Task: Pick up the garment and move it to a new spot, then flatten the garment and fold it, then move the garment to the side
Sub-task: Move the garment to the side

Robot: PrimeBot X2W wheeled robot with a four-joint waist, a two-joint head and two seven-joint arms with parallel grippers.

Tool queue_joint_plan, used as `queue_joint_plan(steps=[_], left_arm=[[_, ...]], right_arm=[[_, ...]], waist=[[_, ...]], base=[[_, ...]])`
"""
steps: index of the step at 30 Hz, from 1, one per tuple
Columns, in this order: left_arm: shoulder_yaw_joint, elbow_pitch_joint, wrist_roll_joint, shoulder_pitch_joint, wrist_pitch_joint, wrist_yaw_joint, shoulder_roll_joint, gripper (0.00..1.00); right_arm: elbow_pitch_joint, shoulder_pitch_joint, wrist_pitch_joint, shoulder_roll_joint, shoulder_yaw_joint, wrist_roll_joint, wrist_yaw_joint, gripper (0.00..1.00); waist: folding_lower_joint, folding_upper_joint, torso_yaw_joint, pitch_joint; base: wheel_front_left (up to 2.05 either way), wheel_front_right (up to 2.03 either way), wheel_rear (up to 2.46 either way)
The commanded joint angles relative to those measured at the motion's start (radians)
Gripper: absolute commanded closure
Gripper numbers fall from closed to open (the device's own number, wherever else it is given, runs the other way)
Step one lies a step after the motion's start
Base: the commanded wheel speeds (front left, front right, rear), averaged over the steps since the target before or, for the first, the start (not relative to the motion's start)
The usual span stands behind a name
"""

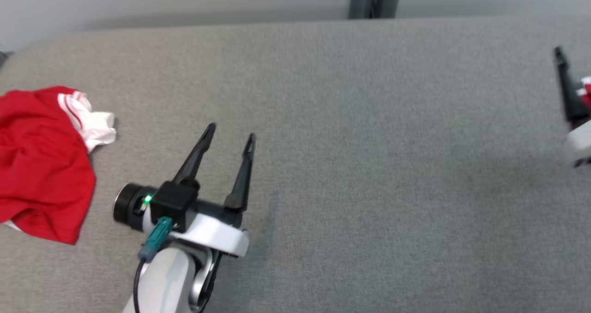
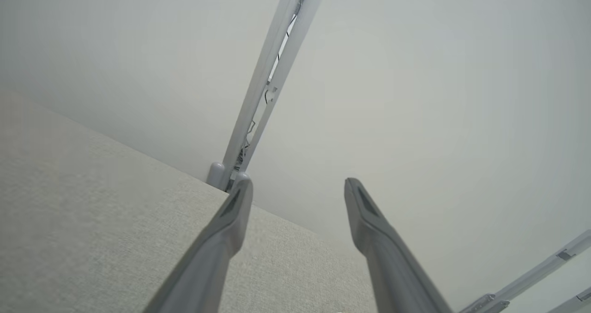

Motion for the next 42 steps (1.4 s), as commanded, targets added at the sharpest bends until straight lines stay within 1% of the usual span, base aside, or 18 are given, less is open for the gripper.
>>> queue_joint_plan(steps=[1, 5, 10, 11, 12, 16, 20, 24, 28, 42], left_arm=[[0.022, 0.009, 0.004, 0.028, 0.000, 0.010, 0.005, 0.00], [0.062, -0.007, 0.028, 0.074, 0.000, 0.028, 0.007, 0.00], [0.096, -0.022, 0.038, 0.155, 0.000, 0.046, 0.005, 0.00], [0.102, -0.023, 0.035, 0.167, 0.000, 0.048, 0.005, 0.00], [0.102, -0.023, 0.035, 0.167, 0.000, 0.048, 0.005, 0.00], [0.115, -0.031, 0.056, 0.224, 0.000, 0.058, 0.003, 0.00], [0.125, -0.046, 0.049, 0.258, 0.000, 0.065, 0.001, 0.00], [0.121, -0.059, 0.048, 0.279, 0.000, 0.069, 0.000, 0.00], [0.114, -0.068, 0.034, 0.293, 0.000, 0.076, 0.000, 0.00], [0.096, -0.072, 0.021, 0.293, 0.000, 0.077, -0.001, 0.00]], right_arm=[[-0.028, 0.052, -0.019, 0.054, -0.020, -0.015, -0.001, 0.00], [-0.100, 0.154, -0.042, 0.158, -0.064, -0.041, -0.001, 0.00], [-0.193, 0.290, -0.056, 0.268, -0.133, -0.058, -0.001, 0.00], [-0.208, 0.315, -0.060, 0.284, -0.143, -0.065, -0.001, 0.00], [-0.208, 0.315, -0.060, 0.284, -0.143, -0.065, -0.001, 0.00], [-0.281, 0.414, -0.068, 0.363, -0.185, -0.106, -0.001, 0.00], [-0.333, 0.497, -0.071, 0.413, -0.217, -0.139, -0.001, 0.00], [-0.365, 0.555, -0.071, 0.436, -0.220, -0.138, -0.001, 0.00], [-0.385, 0.581, -0.071, 0.442, -0.216, -0.133, -0.001, 0.00], [-0.395, 0.594, -0.071, 0.445, -0.216, -0.109, -0.001, 0.00]], waist=[[0.0000, 0.0000, 0.027, -0.063], [0.0000, 0.0000, 0.048, -0.114], [0.0000, 0.0000, 0.071, -0.165], [0.0000, 0.0000, 0.074, -0.175], [0.0000, 0.0000, 0.074, -0.175], [0.0000, 0.0000, 0.075, -0.218], [0.0000, 0.0000, 0.069, -0.244], [0.0000, 0.0000, 0.063, -0.250], [0.0000, 0.0000, 0.056, -0.255], [0.0000, 0.0000, 0.047, -0.253]], base=[[0.00, 0.00, 0.00], [0.00, 0.00, 0.00], [0.00, 0.00, 0.00], [0.00, 0.00, 0.00], [0.00, 0.00, 0.00], [0.00, 0.00, 0.00], [0.00, 0.00, 0.00], [0.00, 0.00, 0.00], [0.00, 0.00, 0.00], [0.00, 0.00, 0.00]])
